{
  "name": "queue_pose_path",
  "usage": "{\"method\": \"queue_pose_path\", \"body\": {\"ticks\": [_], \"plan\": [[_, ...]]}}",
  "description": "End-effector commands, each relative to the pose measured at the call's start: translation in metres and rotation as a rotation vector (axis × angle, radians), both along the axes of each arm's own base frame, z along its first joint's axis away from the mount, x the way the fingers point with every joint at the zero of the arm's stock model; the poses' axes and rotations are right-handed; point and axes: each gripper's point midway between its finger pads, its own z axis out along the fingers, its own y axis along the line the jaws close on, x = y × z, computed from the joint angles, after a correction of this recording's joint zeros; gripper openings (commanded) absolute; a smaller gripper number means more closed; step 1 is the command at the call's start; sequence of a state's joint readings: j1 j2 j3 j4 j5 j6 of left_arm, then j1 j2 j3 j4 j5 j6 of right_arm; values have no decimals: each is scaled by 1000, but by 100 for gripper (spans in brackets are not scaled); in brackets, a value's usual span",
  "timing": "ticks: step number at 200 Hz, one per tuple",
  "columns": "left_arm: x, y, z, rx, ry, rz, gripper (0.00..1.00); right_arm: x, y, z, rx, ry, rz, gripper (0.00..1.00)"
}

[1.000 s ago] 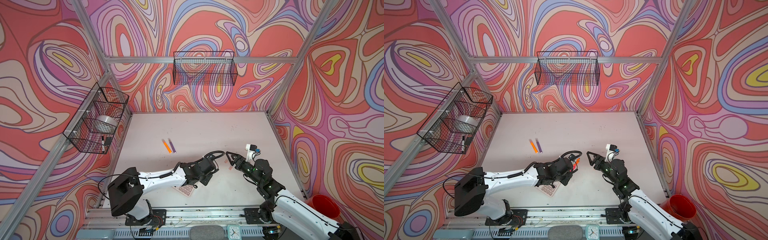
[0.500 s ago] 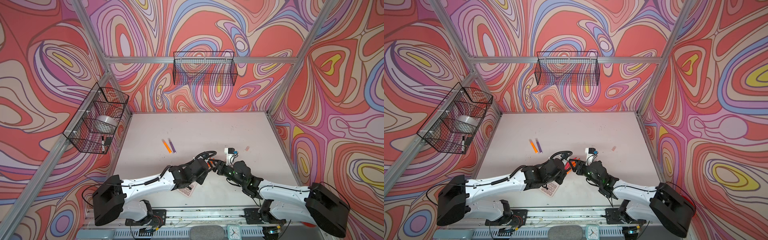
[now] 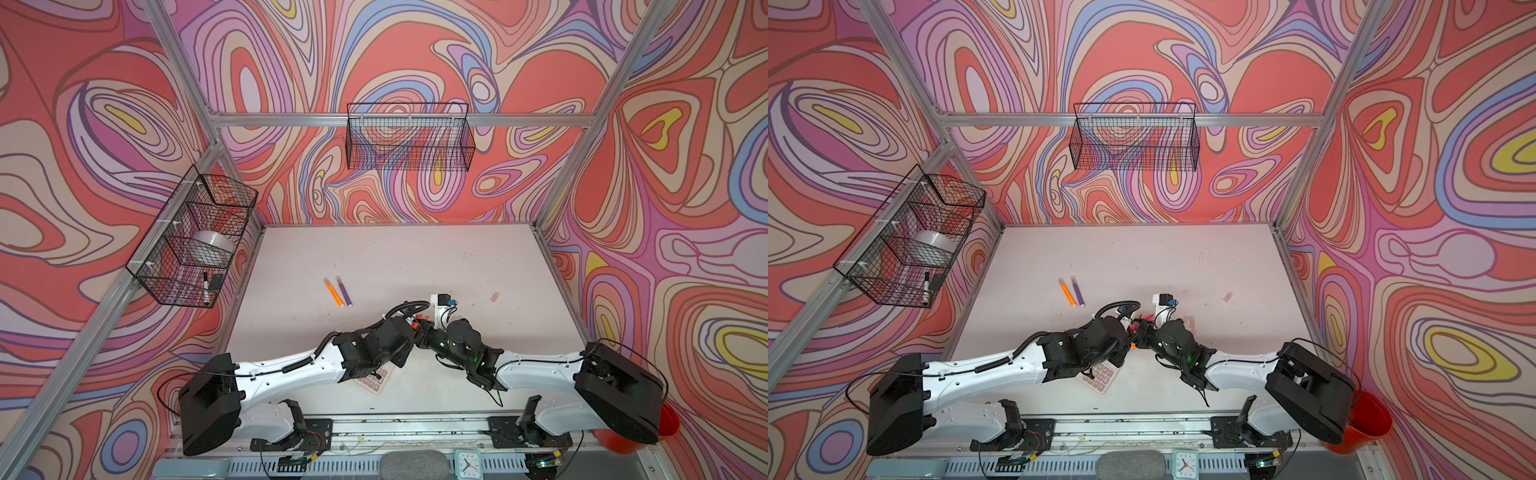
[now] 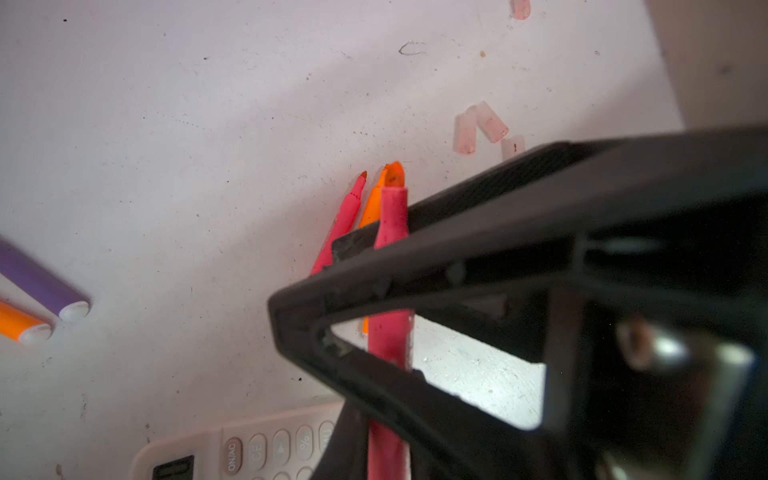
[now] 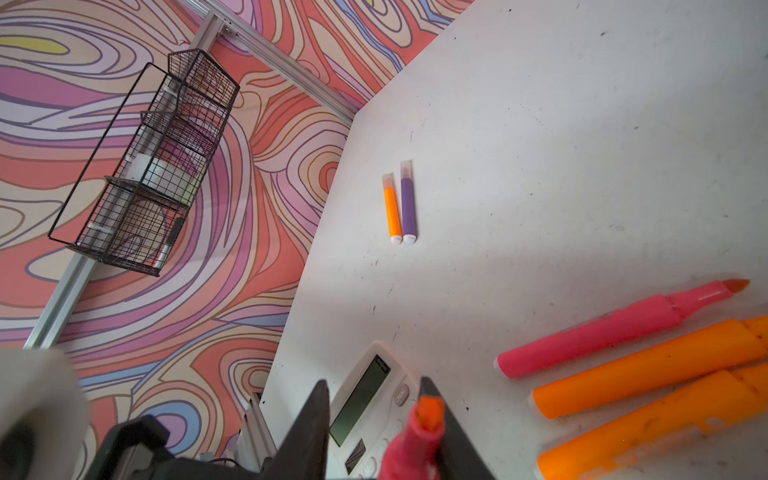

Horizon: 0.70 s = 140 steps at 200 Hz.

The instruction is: Insert the pens into the pen caps

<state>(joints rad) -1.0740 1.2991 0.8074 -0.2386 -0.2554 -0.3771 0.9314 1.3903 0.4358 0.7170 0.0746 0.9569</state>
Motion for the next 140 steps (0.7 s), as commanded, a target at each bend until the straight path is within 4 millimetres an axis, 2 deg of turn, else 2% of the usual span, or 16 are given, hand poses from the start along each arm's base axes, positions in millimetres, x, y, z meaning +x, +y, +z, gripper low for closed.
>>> {"method": "queue_pose_path", "body": {"ticks": [1, 19, 53, 68, 114, 140], "plan": [[3, 1, 9, -27, -38, 6, 10, 1, 9, 7, 7, -16, 7, 24], [3, 0, 10, -29, -40, 2, 13, -1, 11, 3, 11, -8, 11, 11], [3, -2, 11, -42, -52, -8, 29, -3, 10, 8, 48, -3, 12, 4], [3, -3, 10, -43, -51, -14, 33, -6, 10, 10, 64, -2, 12, 3], [3, -5, 7, -37, -43, -19, 34, -12, 15, 12, 89, 3, 32, 1], [2, -4, 8, -39, -46, -18, 29, -14, 20, 12, 101, 5, 49, 1]]}}
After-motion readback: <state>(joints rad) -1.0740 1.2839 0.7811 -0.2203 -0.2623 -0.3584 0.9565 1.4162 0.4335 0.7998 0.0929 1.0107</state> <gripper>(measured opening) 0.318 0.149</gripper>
